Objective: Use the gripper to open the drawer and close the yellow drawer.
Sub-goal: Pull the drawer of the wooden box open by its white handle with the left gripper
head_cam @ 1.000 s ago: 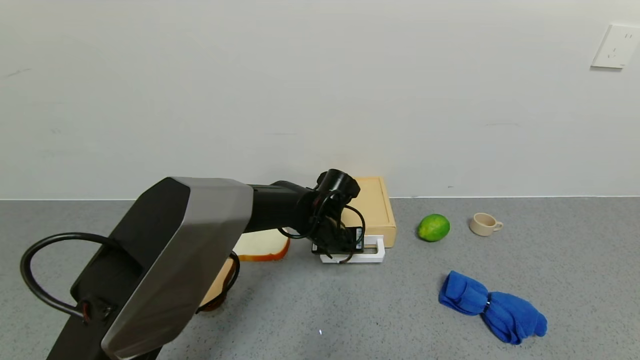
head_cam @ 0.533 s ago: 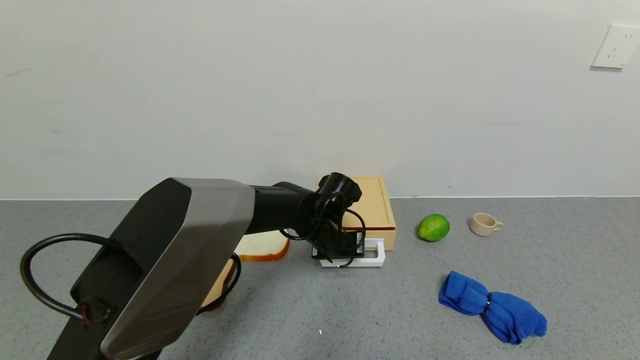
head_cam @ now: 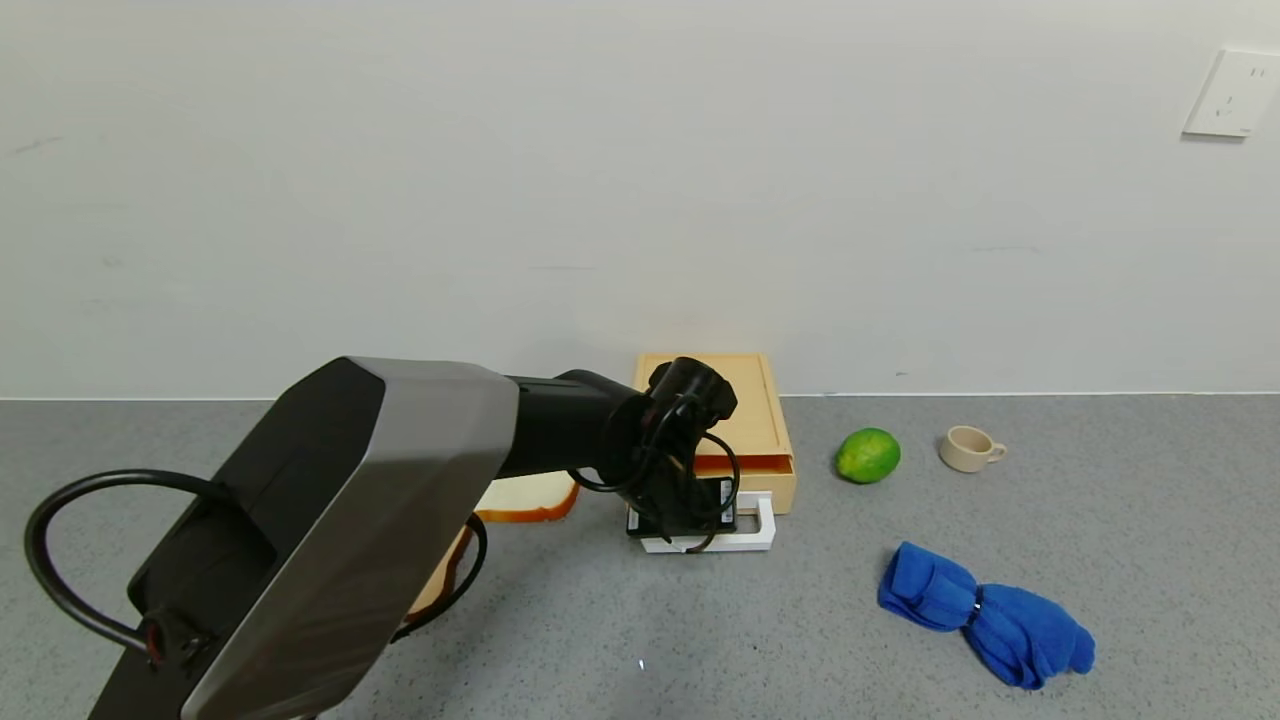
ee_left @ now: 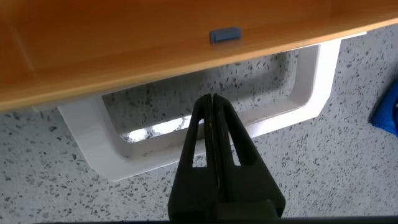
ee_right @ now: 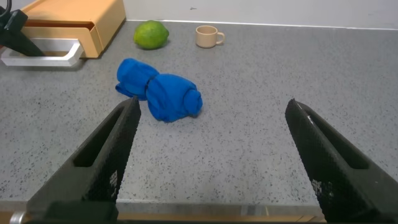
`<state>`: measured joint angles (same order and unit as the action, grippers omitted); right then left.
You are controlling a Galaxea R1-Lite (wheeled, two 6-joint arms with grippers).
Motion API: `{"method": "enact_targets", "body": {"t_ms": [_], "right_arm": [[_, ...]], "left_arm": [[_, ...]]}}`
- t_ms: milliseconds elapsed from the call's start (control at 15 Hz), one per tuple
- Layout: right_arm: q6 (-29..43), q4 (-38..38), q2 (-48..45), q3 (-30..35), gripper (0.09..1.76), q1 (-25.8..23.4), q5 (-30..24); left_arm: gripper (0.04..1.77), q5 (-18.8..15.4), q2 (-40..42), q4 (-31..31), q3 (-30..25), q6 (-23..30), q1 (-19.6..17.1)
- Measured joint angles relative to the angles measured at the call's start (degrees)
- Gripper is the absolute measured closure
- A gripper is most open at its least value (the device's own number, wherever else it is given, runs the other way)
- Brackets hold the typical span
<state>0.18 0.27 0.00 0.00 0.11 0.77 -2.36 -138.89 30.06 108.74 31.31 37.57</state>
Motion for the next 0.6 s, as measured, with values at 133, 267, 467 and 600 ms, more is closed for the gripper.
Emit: {"method": "enact_targets", "body": {"t_ms": [133, 267, 467, 600], "right_arm": [[0.00, 0.02, 0.00, 0.00, 0.14, 0.00, 0.02], [-0.02, 0.02, 0.00, 0.00, 0.14, -0.01, 0.02], [-0.02, 0.02, 0.00, 0.00, 0.14, -0.01, 0.00], [0.00, 0.02, 0.00, 0.00, 0.14, -0.01, 0.00]], "left_arm": [[1.70, -0.13, 0.24, -0.07, -0.94, 1.05, 0.27], [1.70, -0.16, 0.71, -0.35, -2.27, 1.27, 0.71], [1.70, -0.50, 1.76, -0.40, -4.56, 1.38, 1.49], [1.70, -0.59, 2.28, -0.44, -5.66, 1.44, 1.87]]}}
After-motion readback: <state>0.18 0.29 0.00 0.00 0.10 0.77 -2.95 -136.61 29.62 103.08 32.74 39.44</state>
